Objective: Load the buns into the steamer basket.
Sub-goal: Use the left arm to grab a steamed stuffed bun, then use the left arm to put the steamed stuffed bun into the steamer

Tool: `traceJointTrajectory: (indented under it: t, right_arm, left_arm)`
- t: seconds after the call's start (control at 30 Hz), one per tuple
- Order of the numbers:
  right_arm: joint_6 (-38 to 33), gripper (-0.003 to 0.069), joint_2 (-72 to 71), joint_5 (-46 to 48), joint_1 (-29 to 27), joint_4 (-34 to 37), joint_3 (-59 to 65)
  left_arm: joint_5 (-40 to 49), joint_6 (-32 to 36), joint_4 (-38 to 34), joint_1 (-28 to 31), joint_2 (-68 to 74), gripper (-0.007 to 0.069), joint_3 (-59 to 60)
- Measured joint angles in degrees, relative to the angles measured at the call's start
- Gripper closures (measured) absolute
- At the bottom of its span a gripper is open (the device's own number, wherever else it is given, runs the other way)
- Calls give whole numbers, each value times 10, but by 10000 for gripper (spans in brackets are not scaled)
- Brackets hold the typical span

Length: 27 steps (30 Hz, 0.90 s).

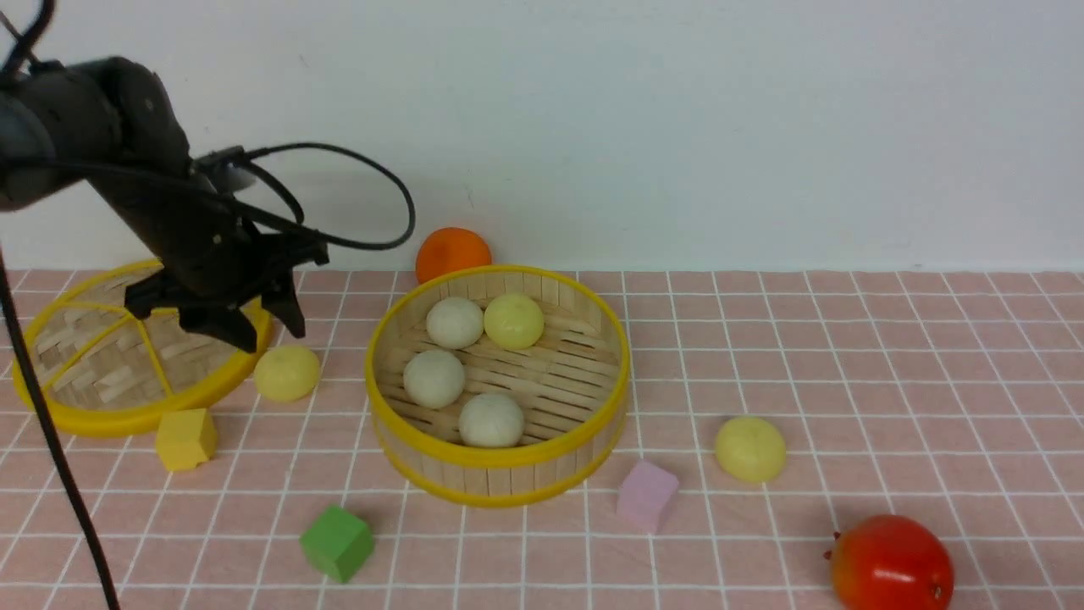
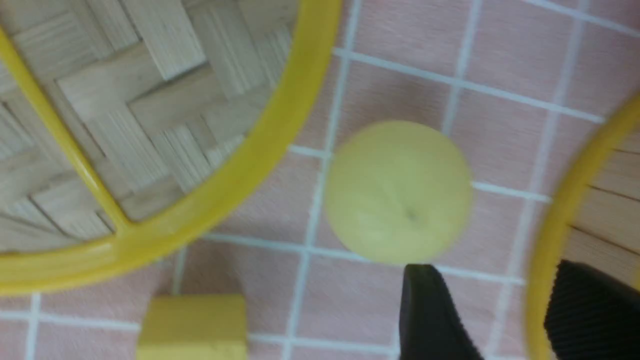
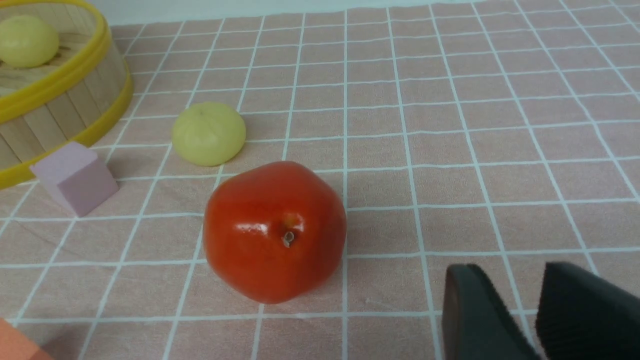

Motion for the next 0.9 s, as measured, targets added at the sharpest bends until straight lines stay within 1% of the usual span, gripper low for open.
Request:
traceJointTrajectory:
  t: [0.17, 0.27, 0.4, 0.47, 0.57, 0.6, 0.63, 0.67, 0.7, 0.83, 0.9]
  right_arm:
    - [0, 419, 0, 0, 0, 0, 0]
    - [0, 419, 0, 0, 0, 0, 0]
    - [0, 419, 0, 0, 0, 0, 0]
    - [0, 419, 0, 0, 0, 0, 0]
    - [0, 419, 0, 0, 0, 0, 0]
    - [0, 419, 0, 0, 0, 0, 0]
    - [0, 419, 0, 0, 0, 0, 0]
    - [0, 419, 0, 0, 0, 0, 0]
    - [0, 419, 0, 0, 0, 0, 0]
    - [0, 419, 0, 0, 0, 0, 0]
    - [0, 419, 0, 0, 0, 0, 0]
  left_arm:
    - [-37, -1, 16, 0, 23, 294, 1]
    - [-59, -1, 15, 0, 34, 300, 1]
    - [-64, -1, 14, 0, 43, 308, 1]
    - [-64, -1, 14, 0, 44, 325, 1]
    - [-63, -1, 14, 0, 44, 430, 1]
    - [-62, -1, 13, 0, 44, 447, 1]
    - [-56, -1, 13, 0, 44, 527, 1]
    - [-55, -1, 13, 0, 44, 538, 1]
    - [-49, -1, 12, 0, 41, 611, 1]
    - [-12, -1, 7, -1, 25, 612, -13]
    - [24, 4, -6, -5, 0, 612, -39]
